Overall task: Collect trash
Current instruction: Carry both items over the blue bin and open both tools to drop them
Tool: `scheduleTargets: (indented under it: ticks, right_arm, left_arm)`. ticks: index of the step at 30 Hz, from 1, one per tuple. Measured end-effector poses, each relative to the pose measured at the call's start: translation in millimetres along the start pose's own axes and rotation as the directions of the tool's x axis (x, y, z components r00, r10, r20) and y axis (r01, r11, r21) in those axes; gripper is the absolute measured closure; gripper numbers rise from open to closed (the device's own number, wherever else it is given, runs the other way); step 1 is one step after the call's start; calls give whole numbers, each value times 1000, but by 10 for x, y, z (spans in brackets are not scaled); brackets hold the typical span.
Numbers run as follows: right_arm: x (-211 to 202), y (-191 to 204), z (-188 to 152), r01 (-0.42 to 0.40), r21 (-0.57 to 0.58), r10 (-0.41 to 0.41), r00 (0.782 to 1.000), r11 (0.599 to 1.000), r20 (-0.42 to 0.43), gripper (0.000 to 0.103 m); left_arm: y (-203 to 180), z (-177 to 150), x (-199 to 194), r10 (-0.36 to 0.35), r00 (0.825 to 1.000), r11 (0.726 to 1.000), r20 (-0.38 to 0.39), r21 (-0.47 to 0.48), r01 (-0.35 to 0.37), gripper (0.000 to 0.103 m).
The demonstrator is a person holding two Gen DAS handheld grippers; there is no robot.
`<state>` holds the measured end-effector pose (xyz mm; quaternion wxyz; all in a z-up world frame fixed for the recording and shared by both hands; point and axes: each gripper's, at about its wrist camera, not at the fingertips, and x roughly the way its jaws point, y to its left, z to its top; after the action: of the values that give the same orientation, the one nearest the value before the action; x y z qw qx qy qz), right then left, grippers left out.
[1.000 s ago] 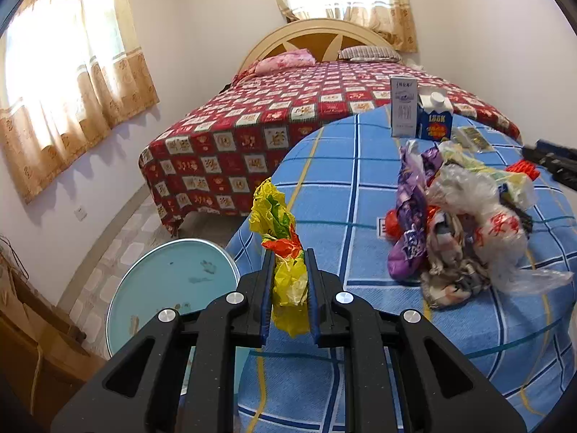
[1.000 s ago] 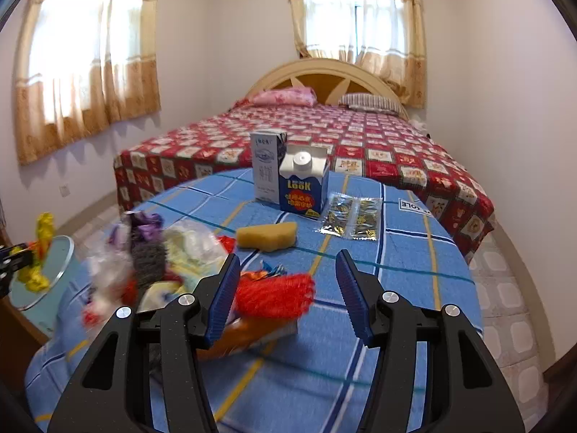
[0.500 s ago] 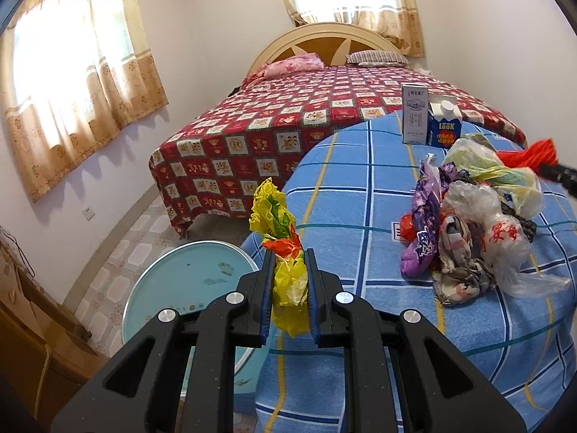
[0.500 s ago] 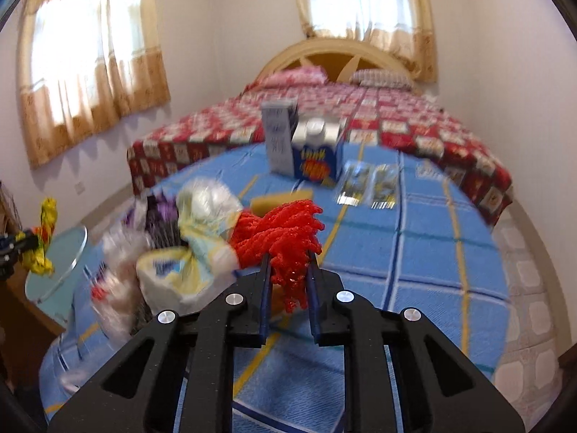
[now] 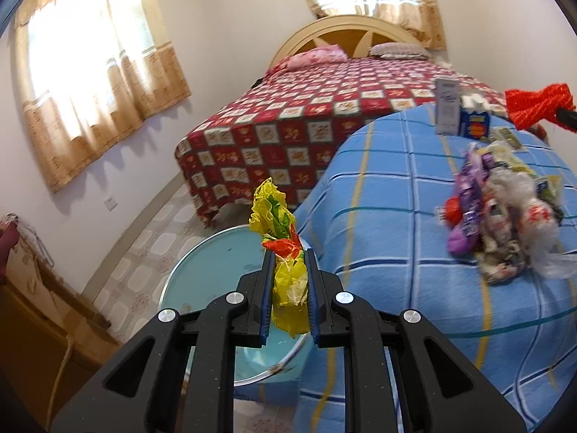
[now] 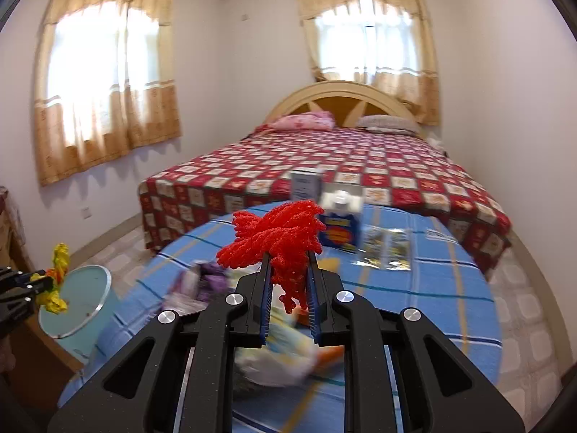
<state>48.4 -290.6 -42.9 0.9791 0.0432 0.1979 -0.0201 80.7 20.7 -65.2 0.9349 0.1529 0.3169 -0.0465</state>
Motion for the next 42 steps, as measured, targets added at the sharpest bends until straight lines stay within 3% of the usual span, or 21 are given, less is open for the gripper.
scheduleTargets:
  ticks: [10,22,35,42]
  right_arm:
    - [412,945,35,-142,-131,136,989,981,-51,86]
    - [707,1739,31,-232,-241,208,971,942,-119,86]
    - [928,2401,-52,-297,-318,250,951,900,-180,86]
    - [985,2528,-133,-319,-334,263,943,887,-203,86]
  left_arm:
    - [338,-97,110,77,996,997,-53,-21,-78,87]
    - [627,-172,239,142,985,989,-101,-27,-145,87]
    - [833,-225,387,170,976,983,-139,-41,-177,87]
    - [892,-226,433,165,975,983,-147,-54,-174,87]
